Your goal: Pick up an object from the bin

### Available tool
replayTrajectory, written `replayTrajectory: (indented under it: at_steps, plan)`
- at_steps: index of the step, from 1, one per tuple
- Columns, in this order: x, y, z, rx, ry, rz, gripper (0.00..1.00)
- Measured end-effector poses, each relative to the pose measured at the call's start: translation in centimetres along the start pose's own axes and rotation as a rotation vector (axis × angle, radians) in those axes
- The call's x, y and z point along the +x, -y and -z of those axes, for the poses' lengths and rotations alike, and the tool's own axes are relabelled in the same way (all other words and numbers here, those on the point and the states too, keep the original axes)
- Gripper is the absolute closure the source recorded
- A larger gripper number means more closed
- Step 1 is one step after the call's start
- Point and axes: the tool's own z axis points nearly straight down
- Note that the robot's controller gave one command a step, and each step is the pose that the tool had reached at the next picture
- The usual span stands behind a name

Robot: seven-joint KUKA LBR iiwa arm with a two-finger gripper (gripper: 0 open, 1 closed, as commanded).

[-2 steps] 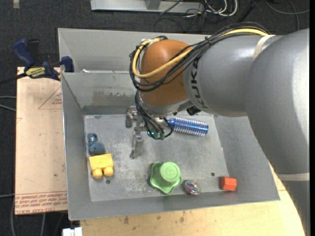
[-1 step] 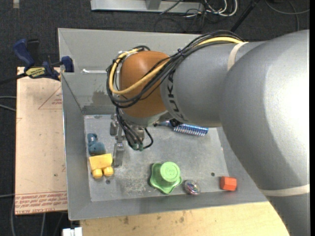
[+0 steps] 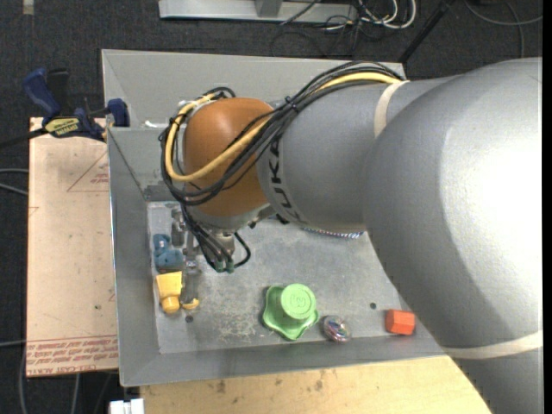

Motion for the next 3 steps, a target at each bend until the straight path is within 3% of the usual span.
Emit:
replayTrajectory:
  at_steps: [1, 2, 3]
  plan:
    - [0.4, -1.4, -5.3, -0.001, 0.0, 0.303, 0.0]
    - [0.2, -1.4, -4.9, -0.003, 0.005, 0.301, 1.0]
    - [-0.8, -1.4, 9.9, -0.001, 0.012, 0.333, 1.0]
